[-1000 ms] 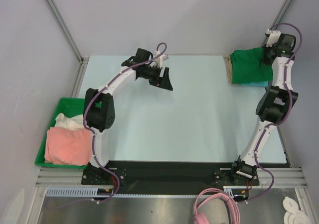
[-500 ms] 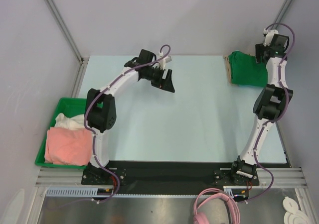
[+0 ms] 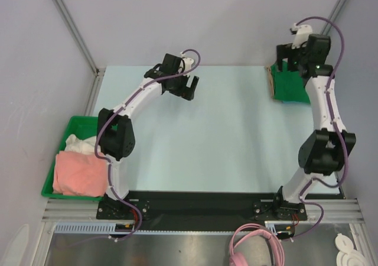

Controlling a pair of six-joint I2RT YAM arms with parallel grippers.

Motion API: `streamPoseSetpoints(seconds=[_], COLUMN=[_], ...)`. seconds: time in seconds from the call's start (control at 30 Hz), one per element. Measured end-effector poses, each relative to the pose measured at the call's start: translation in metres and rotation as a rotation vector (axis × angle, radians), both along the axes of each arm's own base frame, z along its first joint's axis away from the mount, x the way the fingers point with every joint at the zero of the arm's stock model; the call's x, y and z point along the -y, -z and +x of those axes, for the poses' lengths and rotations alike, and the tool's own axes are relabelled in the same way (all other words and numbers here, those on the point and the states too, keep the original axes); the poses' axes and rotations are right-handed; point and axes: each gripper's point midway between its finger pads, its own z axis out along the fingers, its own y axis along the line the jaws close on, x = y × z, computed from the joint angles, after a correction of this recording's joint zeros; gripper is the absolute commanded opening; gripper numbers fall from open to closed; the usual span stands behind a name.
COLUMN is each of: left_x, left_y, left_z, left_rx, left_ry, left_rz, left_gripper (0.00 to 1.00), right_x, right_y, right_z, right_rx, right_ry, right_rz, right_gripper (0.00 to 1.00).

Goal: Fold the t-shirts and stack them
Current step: Reset both grippers

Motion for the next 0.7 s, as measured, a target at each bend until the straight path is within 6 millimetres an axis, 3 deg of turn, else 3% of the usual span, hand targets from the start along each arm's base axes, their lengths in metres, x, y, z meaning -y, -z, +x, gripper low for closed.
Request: streamPoseSetpoints(seconds=[0.07, 0.17, 0.27, 0.37, 0.43, 0.57, 0.7], left_x=[-0.01, -0.021, -0.032, -0.044, -0.054, -0.074, -0.09], left_y=[-0.01, -0.025, -0.033, -0.029, -0.026, -0.029, -0.047], left_z=[0.004, 0.007, -0.002, -0.022, -0.037, -0.064, -0.09], left_rx=[0.027, 0.059, 0.072, 0.057, 0.05, 0.061, 0.098], left_ry=[-0.034, -0.078, -0.102, -0.109, -0.116, -0.1, -0.063], left_rz=[0.012, 0.014, 0.02, 0.042, 0.068, 0.121, 0.126], left_gripper=[1.0, 1.0, 1.0, 1.0, 1.0, 1.0, 1.0], right_x=[-0.056, -0.139, -0.184, -0.189, -0.186, -0.181, -0.183], right_y=[0.0, 0.029, 0.072, 0.106, 0.113, 0.102, 0.094], right_z=[-0.023, -0.066, -0.108, -0.136, -0.146, -0.151, -0.153], right_rx=[-0.001, -0.068, -0.197, -0.31, -0.342, -0.32, -0.295], right_ry=[-0.111, -0.257, -0.315, -0.266, -0.223, -0.175, -0.161], right_rz=[0.065, 0.166, 0.248, 0.316, 0.348, 0.383, 0.382], right_gripper=[1.0, 1.0, 1.0, 1.0, 1.0, 1.0, 1.0])
